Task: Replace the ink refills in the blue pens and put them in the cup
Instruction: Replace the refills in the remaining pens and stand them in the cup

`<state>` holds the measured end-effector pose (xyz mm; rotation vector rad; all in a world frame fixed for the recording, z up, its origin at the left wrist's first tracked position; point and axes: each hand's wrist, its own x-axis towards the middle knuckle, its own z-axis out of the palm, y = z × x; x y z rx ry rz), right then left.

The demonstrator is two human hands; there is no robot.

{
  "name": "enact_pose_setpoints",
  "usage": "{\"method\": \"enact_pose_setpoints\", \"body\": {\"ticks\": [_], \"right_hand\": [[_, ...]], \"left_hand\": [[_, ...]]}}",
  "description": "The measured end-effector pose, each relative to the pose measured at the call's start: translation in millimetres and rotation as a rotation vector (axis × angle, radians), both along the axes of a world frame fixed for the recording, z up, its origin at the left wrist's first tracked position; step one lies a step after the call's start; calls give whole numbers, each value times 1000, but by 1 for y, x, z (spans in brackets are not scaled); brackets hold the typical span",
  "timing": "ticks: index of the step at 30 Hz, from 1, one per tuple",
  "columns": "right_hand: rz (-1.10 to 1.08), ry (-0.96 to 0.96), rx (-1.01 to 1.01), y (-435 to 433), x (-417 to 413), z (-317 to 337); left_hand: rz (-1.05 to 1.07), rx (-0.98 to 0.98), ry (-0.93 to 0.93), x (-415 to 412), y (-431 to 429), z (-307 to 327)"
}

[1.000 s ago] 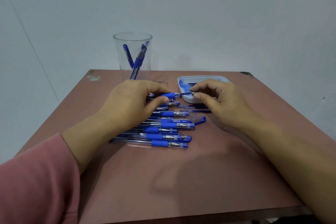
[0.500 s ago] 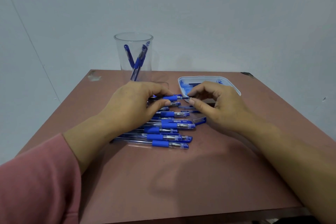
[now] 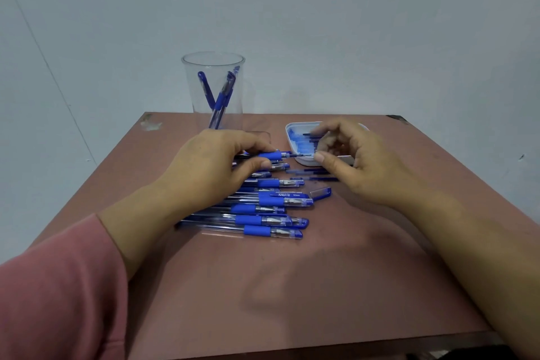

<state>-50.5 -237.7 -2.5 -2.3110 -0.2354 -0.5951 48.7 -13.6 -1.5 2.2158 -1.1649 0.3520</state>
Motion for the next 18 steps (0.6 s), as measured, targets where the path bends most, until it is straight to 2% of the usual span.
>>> {"method": "enact_pose_setpoints", "body": {"ticks": [4, 11, 18], "right_hand": [[-92, 32, -107, -12, 0, 3], [-4, 245, -417, -10, 5, 1], [-5, 355, -439, -5, 5, 4]], "left_hand": [[14, 7, -1, 3, 0, 0], [16, 1, 9, 3, 1, 2], [6, 15, -2, 3, -1, 1]]}}
